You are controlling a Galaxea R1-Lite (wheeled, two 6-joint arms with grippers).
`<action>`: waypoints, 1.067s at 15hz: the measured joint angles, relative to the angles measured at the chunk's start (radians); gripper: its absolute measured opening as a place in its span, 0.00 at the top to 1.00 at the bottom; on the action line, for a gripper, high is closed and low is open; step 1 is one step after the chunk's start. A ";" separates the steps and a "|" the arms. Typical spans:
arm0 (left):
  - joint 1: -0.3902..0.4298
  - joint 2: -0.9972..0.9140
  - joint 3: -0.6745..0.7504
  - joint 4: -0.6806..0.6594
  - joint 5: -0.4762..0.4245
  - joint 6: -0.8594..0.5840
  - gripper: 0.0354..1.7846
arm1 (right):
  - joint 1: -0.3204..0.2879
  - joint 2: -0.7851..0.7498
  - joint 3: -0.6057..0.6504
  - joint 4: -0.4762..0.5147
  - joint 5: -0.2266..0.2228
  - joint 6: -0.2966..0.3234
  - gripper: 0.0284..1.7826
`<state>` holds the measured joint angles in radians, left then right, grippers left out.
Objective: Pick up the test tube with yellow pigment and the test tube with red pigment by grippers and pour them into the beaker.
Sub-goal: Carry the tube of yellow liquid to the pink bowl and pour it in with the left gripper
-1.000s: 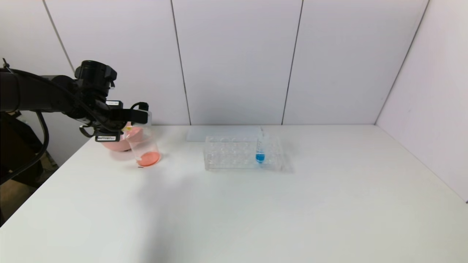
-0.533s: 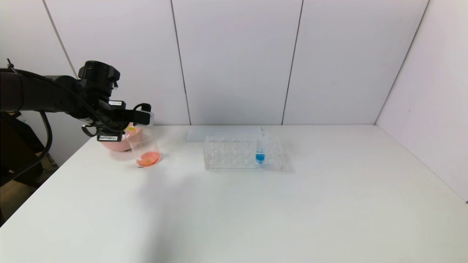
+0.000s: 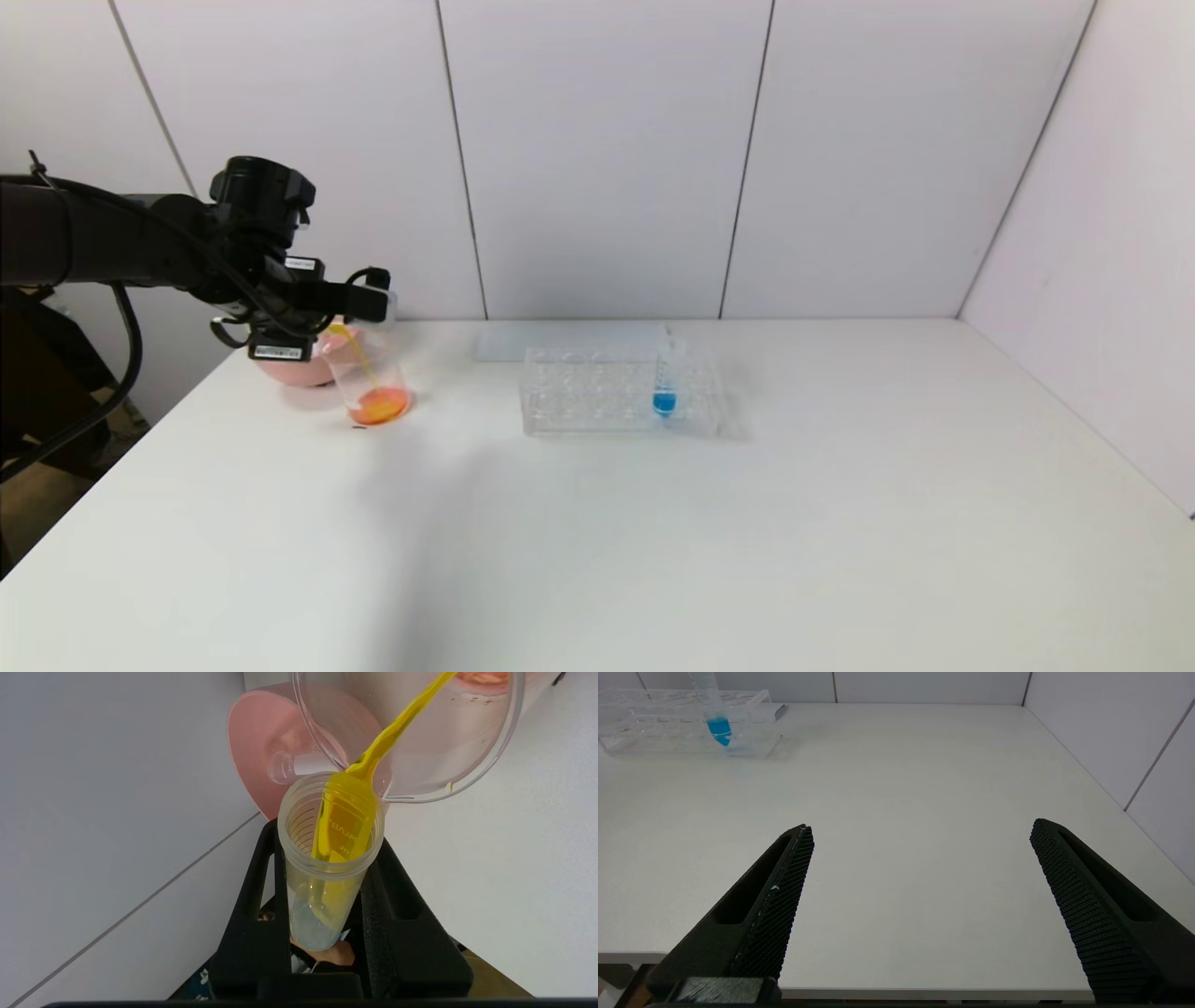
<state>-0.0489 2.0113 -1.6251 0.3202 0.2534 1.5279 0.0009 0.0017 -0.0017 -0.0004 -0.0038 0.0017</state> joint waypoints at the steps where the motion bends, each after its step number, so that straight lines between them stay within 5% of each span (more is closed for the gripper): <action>1: -0.001 0.001 -0.001 0.000 0.008 0.002 0.76 | 0.000 0.000 0.000 0.000 0.000 0.000 0.05; 16: -0.036 0.018 -0.022 0.000 0.165 0.050 0.76 | 0.000 0.000 0.000 0.000 0.000 0.000 0.05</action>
<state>-0.0847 2.0296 -1.6468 0.3204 0.4185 1.5779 0.0009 0.0017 -0.0017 -0.0004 -0.0043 0.0017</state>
